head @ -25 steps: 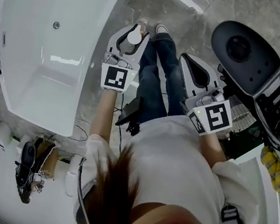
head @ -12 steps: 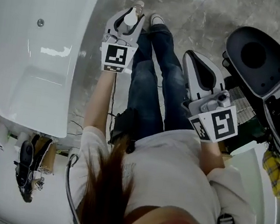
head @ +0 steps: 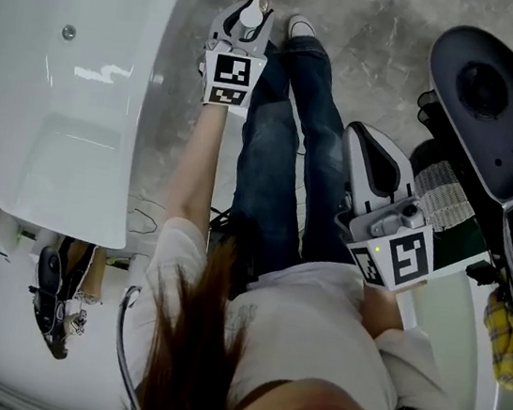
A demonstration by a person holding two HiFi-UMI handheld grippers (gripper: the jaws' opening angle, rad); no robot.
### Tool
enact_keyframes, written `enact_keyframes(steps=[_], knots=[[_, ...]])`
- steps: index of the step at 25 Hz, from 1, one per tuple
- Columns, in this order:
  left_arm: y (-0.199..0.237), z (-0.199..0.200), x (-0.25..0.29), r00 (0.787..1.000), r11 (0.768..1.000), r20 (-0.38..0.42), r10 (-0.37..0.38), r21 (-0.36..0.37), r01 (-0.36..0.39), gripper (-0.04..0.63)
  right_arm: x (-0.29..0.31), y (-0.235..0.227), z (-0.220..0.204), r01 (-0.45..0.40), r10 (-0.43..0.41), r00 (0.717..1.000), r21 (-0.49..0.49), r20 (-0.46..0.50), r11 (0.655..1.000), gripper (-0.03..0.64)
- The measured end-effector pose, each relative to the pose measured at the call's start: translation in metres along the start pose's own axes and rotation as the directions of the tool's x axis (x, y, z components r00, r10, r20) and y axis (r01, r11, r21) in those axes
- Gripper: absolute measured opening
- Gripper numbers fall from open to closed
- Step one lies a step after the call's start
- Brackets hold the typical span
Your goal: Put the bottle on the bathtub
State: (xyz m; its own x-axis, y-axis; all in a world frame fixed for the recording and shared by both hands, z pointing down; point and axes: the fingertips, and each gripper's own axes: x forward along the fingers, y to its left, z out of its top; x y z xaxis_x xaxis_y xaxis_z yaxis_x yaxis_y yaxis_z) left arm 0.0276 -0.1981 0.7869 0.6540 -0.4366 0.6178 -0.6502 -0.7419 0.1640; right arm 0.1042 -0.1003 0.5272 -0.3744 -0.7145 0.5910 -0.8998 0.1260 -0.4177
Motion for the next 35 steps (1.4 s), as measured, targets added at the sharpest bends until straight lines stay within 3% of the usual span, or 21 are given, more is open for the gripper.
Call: enact_keyframes(steps=[5, 11, 18, 27, 32, 35], knots=[[0.013, -0.040, 0.052, 0.995, 0.999, -0.090, -0.032, -0.019, 0.030, 0.161, 0.025, -0.015, -0.010, 0.023, -0.022, 1.000, 0.058, -0.001, 0.998, 0.012], [0.033, -0.064, 0.097, 0.983, 0.999, -0.181, -0.011, -0.036, 0.004, 0.159, 0.039, -0.033, -0.010, 0.063, -0.062, 0.998, 0.102, -0.013, 0.993, 0.012], [0.050, -0.123, 0.148, 0.939, 0.999, -0.341, -0.044, -0.043, 0.031, 0.158, 0.070, -0.052, -0.028, 0.113, -0.106, 0.993, 0.129, -0.061, 0.985, 0.012], [0.054, -0.173, 0.175, 0.907, 0.997, -0.419, 0.026, -0.059, -0.056, 0.158, 0.083, -0.064, -0.049, 0.152, -0.132, 0.982, 0.151, -0.136, 0.977, 0.012], [0.059, -0.174, 0.182, 0.910, 0.991, -0.413, 0.036, -0.105, -0.087, 0.157, 0.095, -0.065, -0.043, 0.157, -0.135, 0.978, 0.134, -0.158, 0.978, 0.012], [0.063, -0.175, 0.185, 0.901, 0.989, -0.432, 0.034, -0.117, -0.093, 0.158, 0.105, -0.062, -0.037, 0.146, -0.125, 0.979, 0.131, -0.160, 0.981, 0.012]])
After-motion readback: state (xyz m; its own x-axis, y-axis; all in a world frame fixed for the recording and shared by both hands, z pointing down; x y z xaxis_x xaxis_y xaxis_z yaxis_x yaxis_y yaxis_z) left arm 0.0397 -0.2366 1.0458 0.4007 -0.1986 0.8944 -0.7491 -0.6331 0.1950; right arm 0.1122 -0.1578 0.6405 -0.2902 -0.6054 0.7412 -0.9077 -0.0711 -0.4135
